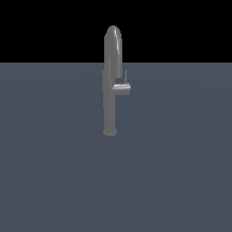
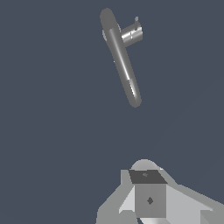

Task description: Turn on the faucet by rotating a designated handle.

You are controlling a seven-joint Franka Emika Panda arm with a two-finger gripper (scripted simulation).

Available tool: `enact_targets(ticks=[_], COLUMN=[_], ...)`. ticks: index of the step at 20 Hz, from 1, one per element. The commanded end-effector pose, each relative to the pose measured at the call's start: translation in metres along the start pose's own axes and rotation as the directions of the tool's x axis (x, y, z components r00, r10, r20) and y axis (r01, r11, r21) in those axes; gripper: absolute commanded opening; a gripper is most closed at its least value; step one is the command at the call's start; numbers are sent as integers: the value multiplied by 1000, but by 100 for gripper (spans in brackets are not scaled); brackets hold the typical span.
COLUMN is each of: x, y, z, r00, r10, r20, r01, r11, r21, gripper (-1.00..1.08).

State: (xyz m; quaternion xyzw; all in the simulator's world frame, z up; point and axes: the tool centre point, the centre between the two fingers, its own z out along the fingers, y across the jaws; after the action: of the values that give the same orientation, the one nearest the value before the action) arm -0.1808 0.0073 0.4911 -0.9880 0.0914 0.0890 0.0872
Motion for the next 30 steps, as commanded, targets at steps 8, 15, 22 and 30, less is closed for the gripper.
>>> enact_targets(ticks=[8,15,22,30], x=[53,93,134,180], y=[-7,-8,-6,-1], z=[5,13,27,50], r00=[979,936,868,755], r10=[120,194,252,291], r20=[162,292,428,588], r01=[-140,-254,-377,-527], r11=[984,949,895,803], r21=[114,184,239,278], gripper=[-100,-100,-100,-100])
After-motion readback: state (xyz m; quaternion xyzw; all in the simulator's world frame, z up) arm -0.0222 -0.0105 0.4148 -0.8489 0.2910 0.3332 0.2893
